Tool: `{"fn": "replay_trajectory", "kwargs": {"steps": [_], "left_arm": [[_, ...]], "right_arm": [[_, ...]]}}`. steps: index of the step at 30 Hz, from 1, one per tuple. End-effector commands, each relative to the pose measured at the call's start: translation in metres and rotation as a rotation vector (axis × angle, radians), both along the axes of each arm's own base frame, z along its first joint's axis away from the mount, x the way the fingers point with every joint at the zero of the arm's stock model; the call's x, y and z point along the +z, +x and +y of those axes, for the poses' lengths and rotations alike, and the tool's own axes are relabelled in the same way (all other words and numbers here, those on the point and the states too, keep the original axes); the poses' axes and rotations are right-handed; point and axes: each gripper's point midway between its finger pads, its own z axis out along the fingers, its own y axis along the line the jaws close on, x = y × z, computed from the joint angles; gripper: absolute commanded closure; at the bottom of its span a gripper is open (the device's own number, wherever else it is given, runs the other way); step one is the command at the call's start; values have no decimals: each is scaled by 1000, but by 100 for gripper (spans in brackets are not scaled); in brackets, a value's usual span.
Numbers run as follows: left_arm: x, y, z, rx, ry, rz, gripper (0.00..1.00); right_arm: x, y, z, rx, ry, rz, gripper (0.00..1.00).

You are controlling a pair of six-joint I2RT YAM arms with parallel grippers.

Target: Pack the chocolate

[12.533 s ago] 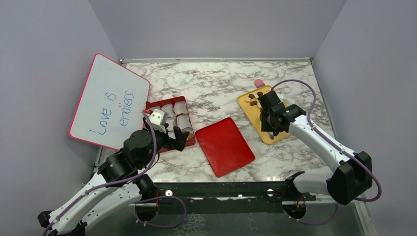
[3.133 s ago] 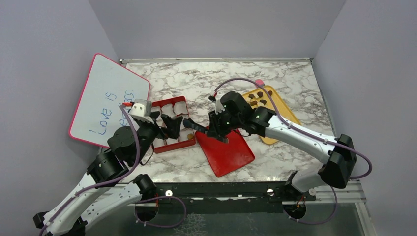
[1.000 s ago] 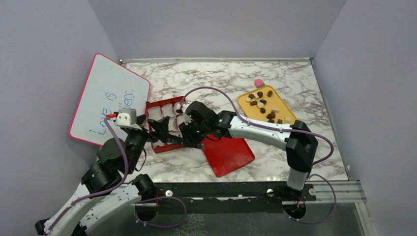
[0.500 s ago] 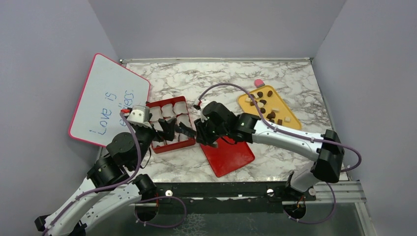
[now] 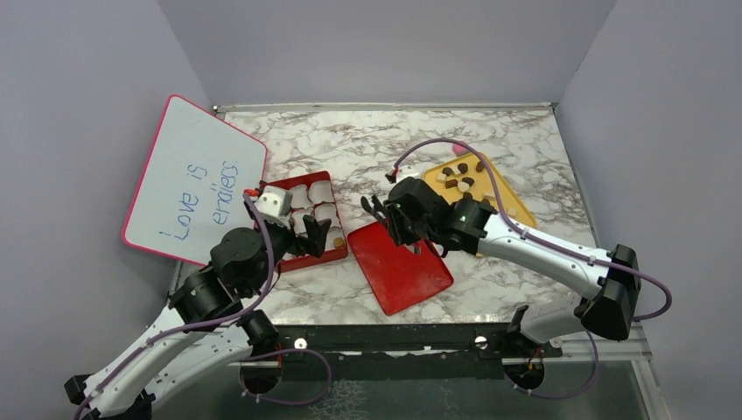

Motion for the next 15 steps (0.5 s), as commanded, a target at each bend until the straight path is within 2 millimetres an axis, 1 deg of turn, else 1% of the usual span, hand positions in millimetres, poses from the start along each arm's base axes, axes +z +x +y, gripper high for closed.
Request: {"fn": "replay_trajectory", "kwargs": {"steps": [1,4,8,11,12,13,15], "left_arm": [[-28,-2,-16,-57,4,64,1],[-37,0,-18,-61,26,79,1],[-41,0,-19,-64,41,83,1],[-45,-1,-17,-67,53,83,1],[-46,-2,-16,-64,51,82,1],[-48,-2,-15,-60,50,83,1],[-46,-3,-13,-60,44,77,1]], "right_arm": [[4,13,-36,-132,-63,-43,64],[1,20,-50,-172,-82,-35,64],[-3,32,-74,-245,-90,-25,64],[-6,36,-95,-308,-111,-14,64],[-9,38,-105,-337,-119,-15,64],[-12,39,-110,-348,-118,-10,64],[-17,44,-124,-379,-125,16,64]]}}
